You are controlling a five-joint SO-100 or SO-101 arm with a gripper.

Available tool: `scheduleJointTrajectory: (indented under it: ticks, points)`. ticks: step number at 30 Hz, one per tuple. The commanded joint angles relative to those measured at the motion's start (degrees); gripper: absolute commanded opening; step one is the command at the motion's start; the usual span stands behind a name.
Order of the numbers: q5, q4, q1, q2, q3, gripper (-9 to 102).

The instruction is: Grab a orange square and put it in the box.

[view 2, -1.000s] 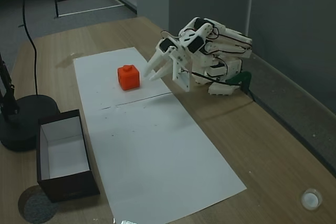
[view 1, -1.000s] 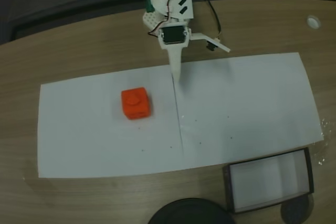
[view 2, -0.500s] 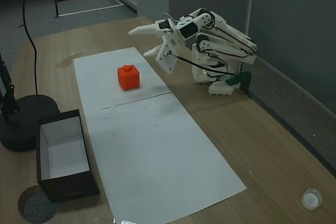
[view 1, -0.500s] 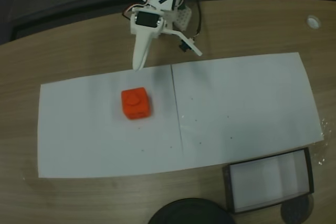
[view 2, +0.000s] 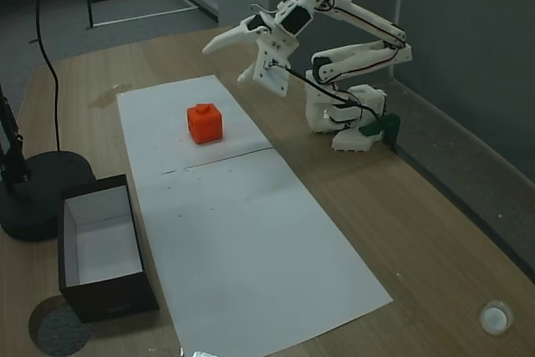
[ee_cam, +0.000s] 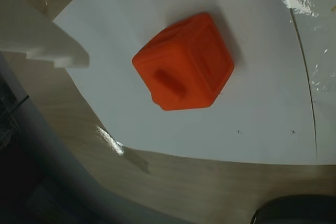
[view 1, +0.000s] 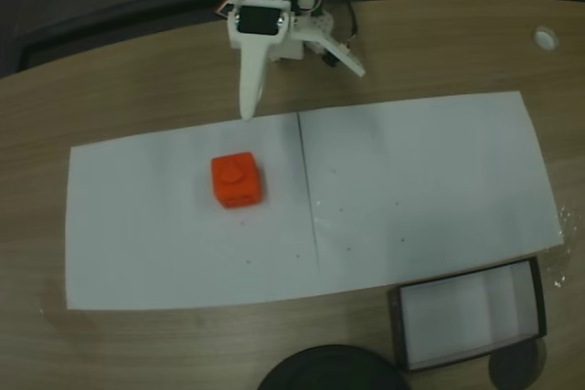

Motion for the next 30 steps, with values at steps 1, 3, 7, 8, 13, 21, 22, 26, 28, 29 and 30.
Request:
scheduleJointTrajectory:
  ticks: [1,3,7,8,13,21,22,26,28,29,30]
  points:
    - [0.5,2.7,0.1,-15.5,-13.4,36]
    - [0.5,4.5,0.3,-22.9,-18.0,36]
    - [0.6,7.9,0.4,-34.5,-24.6,40]
    - [0.6,8.3,0.4,-37.0,-25.8,41]
    - [1.6,7.6,2.9,-47.7,-29.3,44]
    - [1.2,5.1,5.7,-62.8,-34.1,44]
    - [1.2,4.3,5.8,-64.2,-34.1,44]
    - [1.2,1.5,6.0,-69.1,-34.0,44]
    - [1.2,0.8,6.0,-71.0,-34.0,44]
    - [1.2,0.5,5.9,-71.8,-34.1,44]
    - [1.2,0.2,5.8,-72.3,-34.1,44]
